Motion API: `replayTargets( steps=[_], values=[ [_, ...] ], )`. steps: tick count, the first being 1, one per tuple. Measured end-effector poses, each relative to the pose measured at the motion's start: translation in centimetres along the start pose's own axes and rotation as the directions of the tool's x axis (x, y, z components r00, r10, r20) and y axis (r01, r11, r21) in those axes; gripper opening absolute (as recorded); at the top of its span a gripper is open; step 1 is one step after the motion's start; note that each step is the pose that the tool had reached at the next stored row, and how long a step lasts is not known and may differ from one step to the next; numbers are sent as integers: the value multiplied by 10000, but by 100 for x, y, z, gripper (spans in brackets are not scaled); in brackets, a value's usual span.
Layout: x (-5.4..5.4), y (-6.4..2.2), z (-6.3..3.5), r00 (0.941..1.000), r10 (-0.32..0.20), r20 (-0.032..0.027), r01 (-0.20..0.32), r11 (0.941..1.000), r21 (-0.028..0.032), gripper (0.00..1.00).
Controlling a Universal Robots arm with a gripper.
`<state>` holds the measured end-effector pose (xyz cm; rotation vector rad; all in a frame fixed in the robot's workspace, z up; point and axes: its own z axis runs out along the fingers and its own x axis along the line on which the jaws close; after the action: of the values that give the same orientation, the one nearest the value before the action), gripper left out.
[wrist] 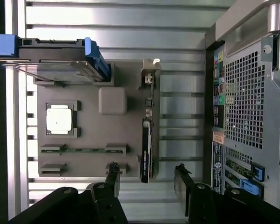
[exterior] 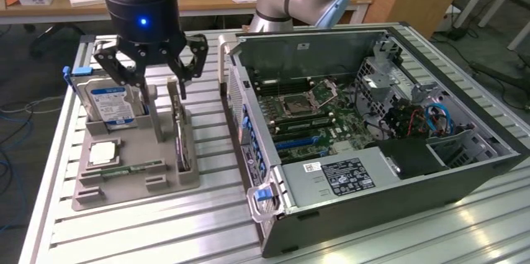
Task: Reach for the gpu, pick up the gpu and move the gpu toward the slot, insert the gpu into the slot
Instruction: 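Pick up the gpu and move the gpu toward the slot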
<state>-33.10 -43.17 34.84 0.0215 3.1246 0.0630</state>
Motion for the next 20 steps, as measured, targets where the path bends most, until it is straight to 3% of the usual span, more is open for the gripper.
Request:
replayTargets(
  steps=[20],
  values=[
    [5,-90,361,10000,0,1,0,10000,-1,59]
  ],
)
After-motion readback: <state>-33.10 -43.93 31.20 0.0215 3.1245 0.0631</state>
